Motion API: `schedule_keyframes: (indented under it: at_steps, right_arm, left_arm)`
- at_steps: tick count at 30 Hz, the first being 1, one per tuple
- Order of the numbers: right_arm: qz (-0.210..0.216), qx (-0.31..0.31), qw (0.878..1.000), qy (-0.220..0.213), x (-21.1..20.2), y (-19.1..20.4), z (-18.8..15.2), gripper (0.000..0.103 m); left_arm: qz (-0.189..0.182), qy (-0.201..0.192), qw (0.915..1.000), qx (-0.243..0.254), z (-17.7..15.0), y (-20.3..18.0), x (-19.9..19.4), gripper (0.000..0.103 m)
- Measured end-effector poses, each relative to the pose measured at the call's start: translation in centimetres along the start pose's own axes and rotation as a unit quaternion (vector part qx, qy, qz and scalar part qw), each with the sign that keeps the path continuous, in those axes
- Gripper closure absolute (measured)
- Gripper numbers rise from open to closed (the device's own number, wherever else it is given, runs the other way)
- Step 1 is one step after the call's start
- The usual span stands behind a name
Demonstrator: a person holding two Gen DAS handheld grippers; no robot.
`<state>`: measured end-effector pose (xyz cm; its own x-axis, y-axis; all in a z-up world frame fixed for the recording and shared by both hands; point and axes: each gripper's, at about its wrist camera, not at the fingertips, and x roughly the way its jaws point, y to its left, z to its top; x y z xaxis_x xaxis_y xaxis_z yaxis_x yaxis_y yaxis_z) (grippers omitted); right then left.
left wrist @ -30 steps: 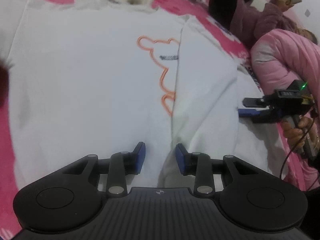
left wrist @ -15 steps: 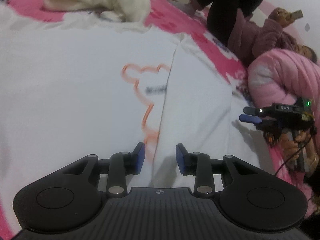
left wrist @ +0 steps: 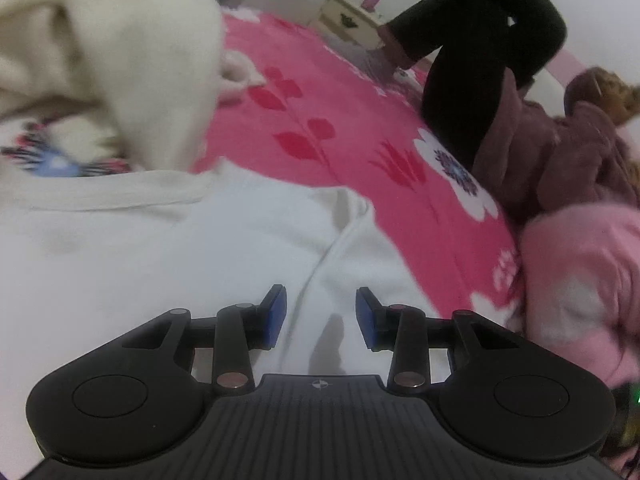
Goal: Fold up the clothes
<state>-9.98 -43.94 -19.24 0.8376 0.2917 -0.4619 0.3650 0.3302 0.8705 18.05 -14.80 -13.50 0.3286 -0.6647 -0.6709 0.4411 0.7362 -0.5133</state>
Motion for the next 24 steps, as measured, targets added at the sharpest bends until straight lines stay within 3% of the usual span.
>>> schedule_keyframes:
  at_steps: [3,6,8,10,11,14,15,19,24]
  right_arm:
    - [0.01,-0.015,1.0,0.003,0.1,0.1,0.3,0.064]
    - [0.023,-0.018,1.0,-0.002,-0.1,0.1,0.7,0.072]
    - [0.028,-0.024,0.999,-0.01,-0.5,0.1,0.8,0.083]
    - [0.036,-0.037,0.998,-0.022,-1.5,0.2,0.6,0.09]
    - [0.039,-0.044,0.998,-0.032,-2.1,0.2,0.6,0.091]
    - [0.041,-0.059,0.995,-0.076,-3.5,0.0,0.7,0.094]
    - [0.04,-0.06,0.993,-0.091,-3.8,-0.1,0.9,0.1]
    - [0.03,-0.07,0.989,-0.123,-3.7,-0.1,1.4,0.1]
    - [0.021,-0.084,0.989,-0.117,-3.7,0.4,1.1,0.1]
  left_arm:
    - [0.006,0.001,0.9998,0.02,0.8,-0.7,1.8,0.065]
    - [-0.016,0.007,0.9998,0.012,1.2,-0.9,2.9,0.066]
    - [-0.035,0.013,0.9993,0.008,1.3,-1.1,3.3,0.071]
    - [-0.059,0.021,0.998,-0.002,1.5,-1.6,3.6,0.088]
    - [-0.071,0.025,0.9971,-0.006,1.7,-1.8,3.8,0.092]
    - [-0.105,0.022,0.9938,-0.028,2.3,-2.5,4.3,0.096]
    - [-0.112,0.012,0.9929,-0.04,2.7,-2.7,4.6,0.096]
    - [-0.118,-0.018,0.9898,-0.078,3.9,-3.1,6.6,0.096]
    - [-0.104,-0.017,0.9886,-0.107,4.3,-2.0,8.5,0.097]
